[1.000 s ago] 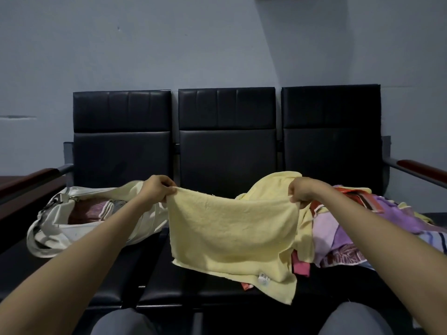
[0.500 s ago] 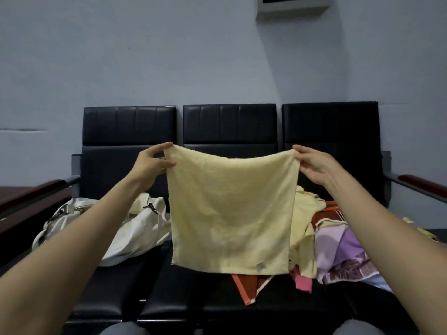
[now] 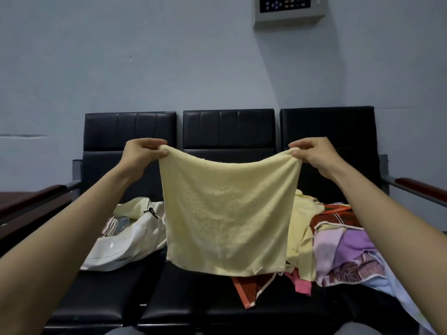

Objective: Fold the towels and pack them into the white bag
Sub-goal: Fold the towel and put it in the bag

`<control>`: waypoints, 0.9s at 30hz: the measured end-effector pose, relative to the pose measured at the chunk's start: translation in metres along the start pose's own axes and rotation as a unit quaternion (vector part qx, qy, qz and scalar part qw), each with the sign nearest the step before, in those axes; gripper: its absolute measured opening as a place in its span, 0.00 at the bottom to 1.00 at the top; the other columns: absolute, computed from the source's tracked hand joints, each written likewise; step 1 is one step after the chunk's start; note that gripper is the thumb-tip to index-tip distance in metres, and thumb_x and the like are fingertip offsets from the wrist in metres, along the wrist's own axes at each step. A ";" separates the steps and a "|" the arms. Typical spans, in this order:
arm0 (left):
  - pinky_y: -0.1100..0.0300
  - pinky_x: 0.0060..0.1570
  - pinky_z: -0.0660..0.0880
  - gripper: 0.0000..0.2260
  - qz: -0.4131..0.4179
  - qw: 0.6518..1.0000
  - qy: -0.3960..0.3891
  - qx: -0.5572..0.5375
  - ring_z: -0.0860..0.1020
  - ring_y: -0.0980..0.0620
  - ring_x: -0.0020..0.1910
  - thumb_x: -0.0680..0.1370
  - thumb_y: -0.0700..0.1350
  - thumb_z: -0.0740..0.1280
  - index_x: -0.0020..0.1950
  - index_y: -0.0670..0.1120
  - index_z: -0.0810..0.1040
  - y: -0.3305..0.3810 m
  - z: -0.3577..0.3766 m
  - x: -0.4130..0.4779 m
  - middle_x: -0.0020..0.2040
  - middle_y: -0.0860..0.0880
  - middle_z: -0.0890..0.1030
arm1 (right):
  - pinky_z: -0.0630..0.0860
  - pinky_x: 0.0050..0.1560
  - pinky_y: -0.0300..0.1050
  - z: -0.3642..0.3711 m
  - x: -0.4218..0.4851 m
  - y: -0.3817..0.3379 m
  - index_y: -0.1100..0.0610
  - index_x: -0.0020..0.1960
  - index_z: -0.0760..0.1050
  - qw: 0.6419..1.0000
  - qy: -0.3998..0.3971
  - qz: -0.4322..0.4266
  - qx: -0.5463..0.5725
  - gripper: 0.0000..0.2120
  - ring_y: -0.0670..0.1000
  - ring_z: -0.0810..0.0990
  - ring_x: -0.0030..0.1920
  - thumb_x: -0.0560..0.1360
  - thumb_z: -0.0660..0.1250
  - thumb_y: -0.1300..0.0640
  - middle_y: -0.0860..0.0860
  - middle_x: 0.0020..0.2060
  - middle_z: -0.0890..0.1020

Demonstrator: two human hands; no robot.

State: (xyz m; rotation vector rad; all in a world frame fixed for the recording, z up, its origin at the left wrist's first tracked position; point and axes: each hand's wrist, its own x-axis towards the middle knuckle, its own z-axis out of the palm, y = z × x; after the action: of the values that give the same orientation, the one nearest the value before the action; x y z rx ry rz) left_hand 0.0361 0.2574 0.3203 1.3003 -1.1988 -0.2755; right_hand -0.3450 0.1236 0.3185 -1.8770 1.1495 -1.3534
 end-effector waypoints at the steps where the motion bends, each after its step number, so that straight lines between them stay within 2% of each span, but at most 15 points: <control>1: 0.58 0.54 0.76 0.14 -0.009 0.999 -0.007 -0.041 0.79 0.50 0.51 0.73 0.35 0.72 0.58 0.40 0.80 0.002 -0.001 0.000 0.50 0.46 0.81 | 0.77 0.57 0.46 -0.001 0.001 -0.001 0.57 0.57 0.80 1.000 0.005 -0.001 0.014 0.12 0.50 0.78 0.54 0.74 0.69 0.65 0.52 0.51 0.81; 5: 0.57 0.54 0.78 0.10 -0.042 0.992 0.019 -0.118 0.81 0.47 0.52 0.73 0.36 0.72 0.54 0.42 0.81 -0.002 -0.001 0.010 0.52 0.43 0.82 | 0.77 0.49 0.40 0.003 0.009 0.003 0.59 0.57 0.80 0.995 0.030 0.002 0.100 0.12 0.48 0.79 0.52 0.74 0.69 0.67 0.50 0.49 0.81; 9: 0.60 0.52 0.77 0.09 -0.078 0.984 0.068 -0.143 0.80 0.48 0.54 0.71 0.34 0.73 0.49 0.45 0.82 -0.018 0.010 0.020 0.49 0.46 0.82 | 0.78 0.57 0.47 0.017 0.019 0.017 0.57 0.54 0.81 0.992 0.074 0.022 0.098 0.11 0.50 0.80 0.53 0.74 0.69 0.67 0.50 0.48 0.82; 13: 0.61 0.52 0.77 0.12 -0.054 0.981 0.068 -0.173 0.80 0.49 0.54 0.72 0.33 0.72 0.52 0.46 0.81 -0.026 0.018 0.018 0.50 0.47 0.82 | 0.79 0.57 0.49 0.025 0.019 0.026 0.53 0.53 0.80 0.986 0.104 0.012 0.132 0.10 0.50 0.80 0.54 0.76 0.68 0.65 0.50 0.48 0.82; 18: 0.59 0.54 0.77 0.13 -0.018 0.985 0.060 -0.162 0.80 0.52 0.53 0.73 0.35 0.71 0.55 0.46 0.80 -0.019 0.009 -0.005 0.52 0.49 0.81 | 0.80 0.52 0.43 0.017 -0.001 0.021 0.52 0.53 0.80 0.981 0.095 -0.046 0.165 0.10 0.49 0.80 0.54 0.76 0.67 0.64 0.50 0.51 0.81; 22: 0.64 0.50 0.78 0.13 0.006 0.986 0.084 -0.144 0.79 0.56 0.51 0.75 0.37 0.70 0.60 0.43 0.79 -0.017 -0.002 -0.027 0.50 0.51 0.81 | 0.80 0.51 0.40 0.012 -0.023 0.017 0.52 0.54 0.80 0.977 0.092 -0.079 0.173 0.10 0.47 0.80 0.54 0.76 0.68 0.63 0.49 0.51 0.82; 27: 0.62 0.50 0.78 0.09 0.020 0.984 0.089 -0.155 0.80 0.54 0.52 0.75 0.38 0.70 0.54 0.49 0.80 -0.006 -0.013 -0.031 0.50 0.51 0.81 | 0.80 0.49 0.38 0.010 -0.029 0.005 0.54 0.56 0.79 0.973 0.104 -0.083 0.191 0.10 0.45 0.80 0.53 0.76 0.68 0.63 0.47 0.50 0.82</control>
State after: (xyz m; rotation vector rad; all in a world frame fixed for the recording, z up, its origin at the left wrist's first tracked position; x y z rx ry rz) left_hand 0.0353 0.2861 0.3018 1.0058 -0.9848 -0.2981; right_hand -0.3411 0.1462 0.2975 -1.6075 0.7650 -1.7564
